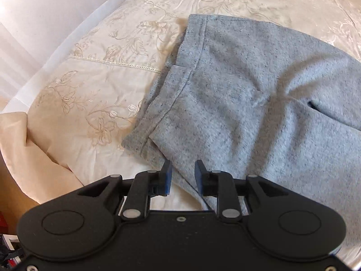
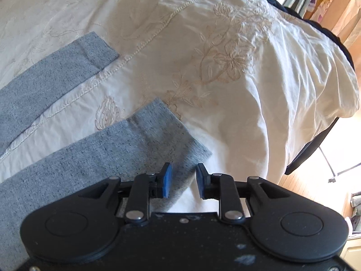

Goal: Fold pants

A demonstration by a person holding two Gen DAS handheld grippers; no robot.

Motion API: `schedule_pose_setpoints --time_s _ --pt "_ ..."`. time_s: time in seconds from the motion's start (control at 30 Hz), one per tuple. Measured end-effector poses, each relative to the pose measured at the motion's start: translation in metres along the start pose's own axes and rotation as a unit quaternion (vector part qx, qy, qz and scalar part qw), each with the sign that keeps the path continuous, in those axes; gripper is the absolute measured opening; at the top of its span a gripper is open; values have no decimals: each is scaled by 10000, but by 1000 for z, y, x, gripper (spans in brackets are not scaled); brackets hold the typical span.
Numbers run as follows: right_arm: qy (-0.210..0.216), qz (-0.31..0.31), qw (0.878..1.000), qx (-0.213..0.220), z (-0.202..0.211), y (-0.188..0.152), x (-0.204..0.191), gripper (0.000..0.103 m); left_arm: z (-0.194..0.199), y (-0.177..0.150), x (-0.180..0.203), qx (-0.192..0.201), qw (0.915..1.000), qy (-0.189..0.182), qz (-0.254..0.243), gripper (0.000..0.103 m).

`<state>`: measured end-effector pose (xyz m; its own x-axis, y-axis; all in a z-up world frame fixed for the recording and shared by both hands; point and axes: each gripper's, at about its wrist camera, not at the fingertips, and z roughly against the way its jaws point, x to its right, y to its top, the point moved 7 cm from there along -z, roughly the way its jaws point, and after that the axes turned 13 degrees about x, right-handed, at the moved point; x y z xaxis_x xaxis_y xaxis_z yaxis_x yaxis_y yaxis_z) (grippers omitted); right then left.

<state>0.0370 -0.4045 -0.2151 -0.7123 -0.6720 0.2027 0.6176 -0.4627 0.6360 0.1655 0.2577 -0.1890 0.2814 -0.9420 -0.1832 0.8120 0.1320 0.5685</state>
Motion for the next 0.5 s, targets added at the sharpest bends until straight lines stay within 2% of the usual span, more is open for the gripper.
schedule_pose_setpoints --time_s 0.13,0.23,0.33,0.4,0.5 --pt "470 181 9986 136 22 1 -44 27 -33 -4 -3 6 9998 179 -92 35" --pt "903 284 9955 43 29 -7 -81 27 -60 -21 -14 -378 9976 533 -233 35" --pt "1177 348 9922 -197 25 -22 -107 27 -79 -39 -33 -702 9949 706 -160 35" --pt "1089 395 9923 -449 16 -36 -110 26 -85 -44 -41 -816 9944 656 -132 35" --pt "536 374 9935 -932 -7 -57 -91 26 -79 -39 -46 -840 9948 543 -183 35"
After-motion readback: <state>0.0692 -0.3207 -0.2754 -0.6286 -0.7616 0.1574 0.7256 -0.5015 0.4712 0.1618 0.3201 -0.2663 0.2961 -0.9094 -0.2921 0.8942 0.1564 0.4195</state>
